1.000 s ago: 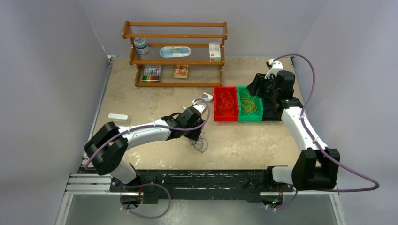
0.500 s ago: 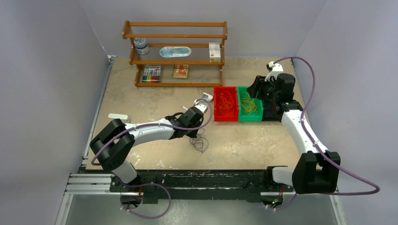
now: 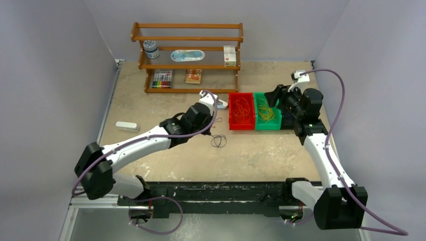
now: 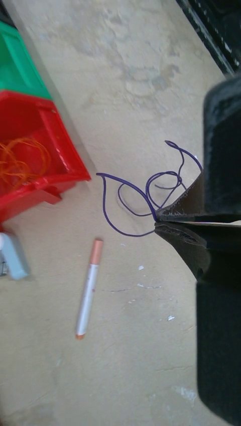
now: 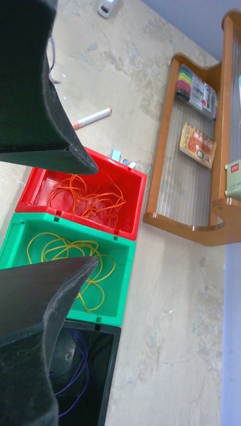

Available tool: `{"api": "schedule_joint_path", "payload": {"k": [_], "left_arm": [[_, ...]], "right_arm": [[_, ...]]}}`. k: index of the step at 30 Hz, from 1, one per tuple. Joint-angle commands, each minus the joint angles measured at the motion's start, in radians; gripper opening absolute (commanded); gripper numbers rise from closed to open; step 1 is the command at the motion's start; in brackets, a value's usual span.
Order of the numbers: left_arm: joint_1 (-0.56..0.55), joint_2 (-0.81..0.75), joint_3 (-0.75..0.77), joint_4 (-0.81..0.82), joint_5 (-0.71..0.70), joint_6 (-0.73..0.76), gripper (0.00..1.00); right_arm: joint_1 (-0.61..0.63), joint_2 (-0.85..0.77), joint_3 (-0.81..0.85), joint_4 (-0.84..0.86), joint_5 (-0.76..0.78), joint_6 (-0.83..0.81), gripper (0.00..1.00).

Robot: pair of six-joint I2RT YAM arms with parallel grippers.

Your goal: Untangle the cables

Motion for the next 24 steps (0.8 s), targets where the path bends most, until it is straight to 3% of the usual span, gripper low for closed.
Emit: {"api": "schedule_joint_path", "payload": {"k": [1, 13, 19, 24], "left_arm": [[-0.001, -0.106, 0.079, -0.012, -0.028, 0.018, 0.00], [0.001, -0.219, 0.204, -0.052, -0.052, 0.060, 0.00], [0.001, -0.221, 0.246, -0.053, -0.068, 0.074, 0.00], [0.002, -0.221, 0.269, -0.022, -0.087, 0.065, 0.00]], "right_arm": [[0.007, -0.039, -0.036, 0.148, -0.141, -0.007, 0.64], [0.179, -0.076, -0.127, 0.367, -0.408, -0.092, 0.69], [0.282, -0.101, -0.137, 0.423, -0.458, -0.126, 0.81], [0.395, -0.059, -0.110, 0.411, -0.401, -0.151, 0.91]]}}
